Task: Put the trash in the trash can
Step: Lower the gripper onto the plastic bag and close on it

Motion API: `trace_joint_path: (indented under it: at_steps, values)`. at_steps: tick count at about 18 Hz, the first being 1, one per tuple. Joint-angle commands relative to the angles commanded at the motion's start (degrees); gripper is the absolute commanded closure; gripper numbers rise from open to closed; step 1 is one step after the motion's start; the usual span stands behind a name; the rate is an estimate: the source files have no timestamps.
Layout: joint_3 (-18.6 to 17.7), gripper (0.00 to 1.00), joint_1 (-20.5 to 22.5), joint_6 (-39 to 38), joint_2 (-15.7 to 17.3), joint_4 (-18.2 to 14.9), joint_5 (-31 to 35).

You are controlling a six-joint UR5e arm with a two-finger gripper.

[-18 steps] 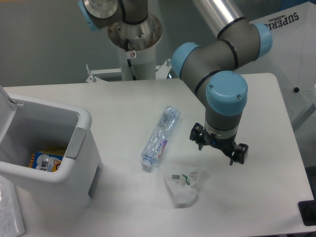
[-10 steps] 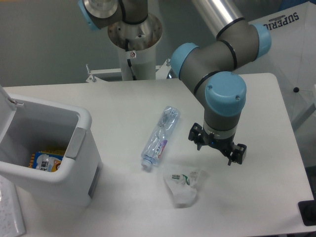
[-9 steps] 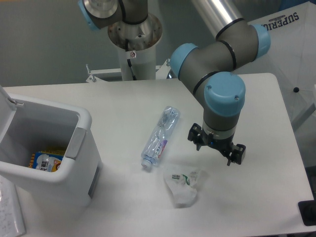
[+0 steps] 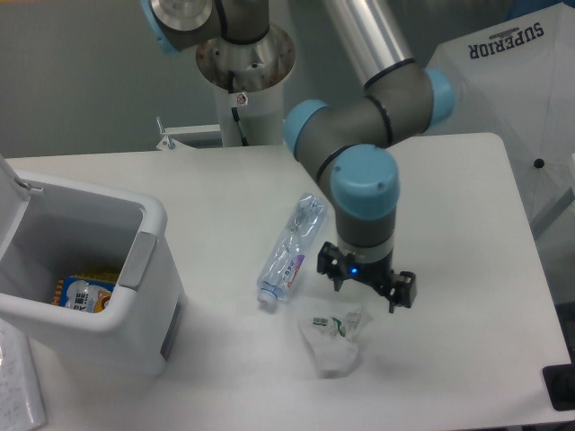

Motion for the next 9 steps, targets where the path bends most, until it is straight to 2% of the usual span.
trace_joint_path:
  at_steps: [4,9]
  values:
    - [0.0,0.00,-0.4,-0.4,-2.0,4.1,0.0]
    - [-0.4,0.00,-1.1,-0.9,-4.9,6.2,0.3]
